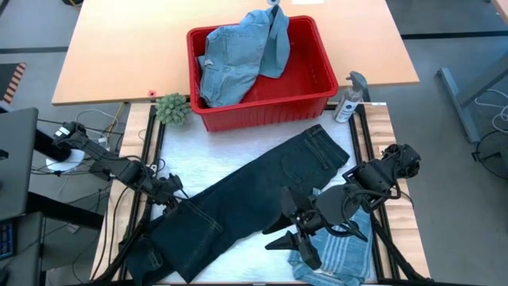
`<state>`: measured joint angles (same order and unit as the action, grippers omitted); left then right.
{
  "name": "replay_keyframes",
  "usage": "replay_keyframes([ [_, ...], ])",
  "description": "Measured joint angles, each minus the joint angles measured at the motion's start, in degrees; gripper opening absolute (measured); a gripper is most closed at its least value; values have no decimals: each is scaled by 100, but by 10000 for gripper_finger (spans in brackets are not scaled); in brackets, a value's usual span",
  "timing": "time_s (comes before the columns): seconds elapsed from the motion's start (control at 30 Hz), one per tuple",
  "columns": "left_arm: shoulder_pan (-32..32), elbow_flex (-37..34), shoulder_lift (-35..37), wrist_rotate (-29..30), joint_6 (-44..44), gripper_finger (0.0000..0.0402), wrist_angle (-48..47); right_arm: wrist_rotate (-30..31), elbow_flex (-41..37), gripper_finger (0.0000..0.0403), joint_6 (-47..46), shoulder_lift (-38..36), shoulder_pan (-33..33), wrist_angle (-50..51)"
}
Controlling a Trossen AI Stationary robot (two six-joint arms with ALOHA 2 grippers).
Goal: Fold Laundry from Bin
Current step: Fold the blue denim pants
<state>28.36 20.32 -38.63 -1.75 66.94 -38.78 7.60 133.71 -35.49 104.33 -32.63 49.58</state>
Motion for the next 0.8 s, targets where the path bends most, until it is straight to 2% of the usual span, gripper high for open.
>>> replay_keyframes([
  [0.27,0,0,-84,305,197,235,-366,0,0,195,-50,0,-1,-170],
  [0.43,2,8,-210,255,100,202,116,0,0,195,-11,0,0,-205],
  [0.8,2,9,-750,136,-62,156,240,0,2,195,-9,0,-1,-208],
])
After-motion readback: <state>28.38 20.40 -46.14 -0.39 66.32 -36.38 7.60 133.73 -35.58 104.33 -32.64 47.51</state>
